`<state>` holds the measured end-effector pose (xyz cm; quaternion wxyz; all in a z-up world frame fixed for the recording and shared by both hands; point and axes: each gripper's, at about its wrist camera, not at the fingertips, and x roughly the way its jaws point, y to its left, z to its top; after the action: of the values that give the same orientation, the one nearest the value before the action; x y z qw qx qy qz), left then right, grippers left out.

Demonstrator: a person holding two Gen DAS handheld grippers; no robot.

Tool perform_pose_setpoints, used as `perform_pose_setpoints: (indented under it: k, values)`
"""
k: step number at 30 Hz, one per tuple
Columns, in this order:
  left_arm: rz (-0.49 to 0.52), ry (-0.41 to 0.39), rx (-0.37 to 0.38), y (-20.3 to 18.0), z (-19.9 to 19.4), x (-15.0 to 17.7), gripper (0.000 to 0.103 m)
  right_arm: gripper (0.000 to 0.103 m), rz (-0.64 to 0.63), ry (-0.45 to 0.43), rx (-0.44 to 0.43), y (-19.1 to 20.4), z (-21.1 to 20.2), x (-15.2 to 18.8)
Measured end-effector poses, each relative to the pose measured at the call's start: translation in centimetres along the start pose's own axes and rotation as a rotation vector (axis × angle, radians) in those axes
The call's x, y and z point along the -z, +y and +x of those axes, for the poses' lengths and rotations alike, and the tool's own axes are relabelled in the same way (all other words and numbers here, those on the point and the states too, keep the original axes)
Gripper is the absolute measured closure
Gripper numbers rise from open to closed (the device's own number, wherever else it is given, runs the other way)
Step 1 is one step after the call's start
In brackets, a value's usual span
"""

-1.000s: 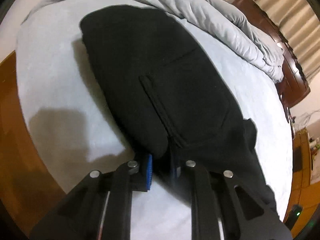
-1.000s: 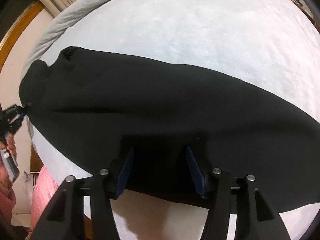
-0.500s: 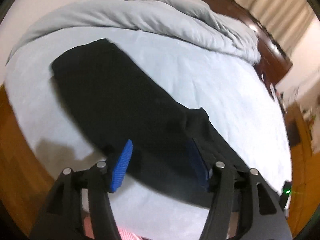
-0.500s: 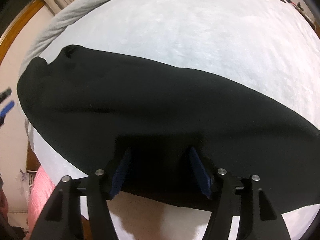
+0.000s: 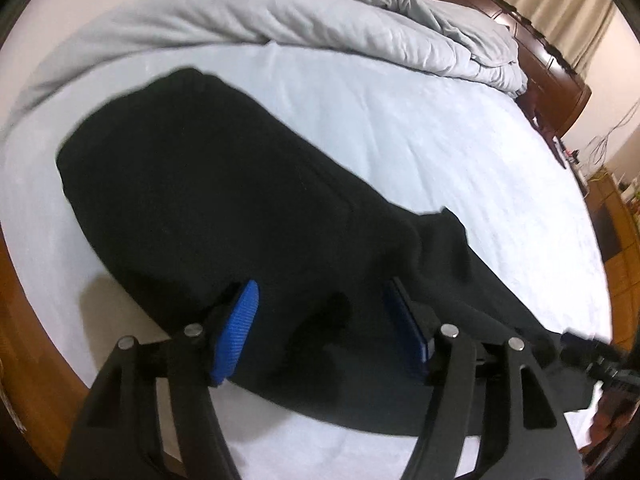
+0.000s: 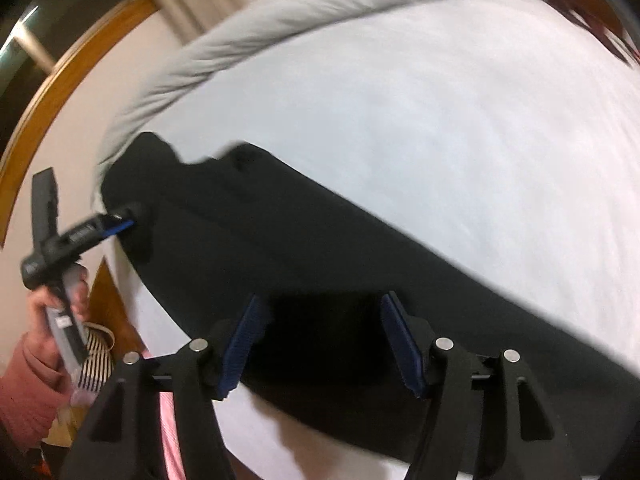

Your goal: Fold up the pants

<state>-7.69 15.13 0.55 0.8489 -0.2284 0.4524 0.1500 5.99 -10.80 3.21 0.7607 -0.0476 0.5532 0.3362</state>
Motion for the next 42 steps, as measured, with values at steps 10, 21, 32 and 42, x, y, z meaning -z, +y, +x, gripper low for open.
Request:
perform_pose_setpoints:
  k: [10,21,32,42]
  values:
    - [0.03,-0.056,-0.061,2.3,0.2,-0.2,0.03,0.042,-0.034,0.171,-0.288,3.5,12.0,-8.8]
    - [-0.016,-0.118,-0.002,3.3,0.0,1.3,0.022,0.095,-0.076,0.069,-0.352,4.1,11.3,-13.0]
    - [0.089,-0.094,-0.129,0.9,1.4,1.4,0.018,0.088,0.063,0.071,-0.279,2.2,15.8,-12.1]
    - [0.12,-0.011,0.139,-6.9,0.2,1.7,0.018,0.074,0.06,-0.067,-0.039,-3.1,0.4,-0.1]
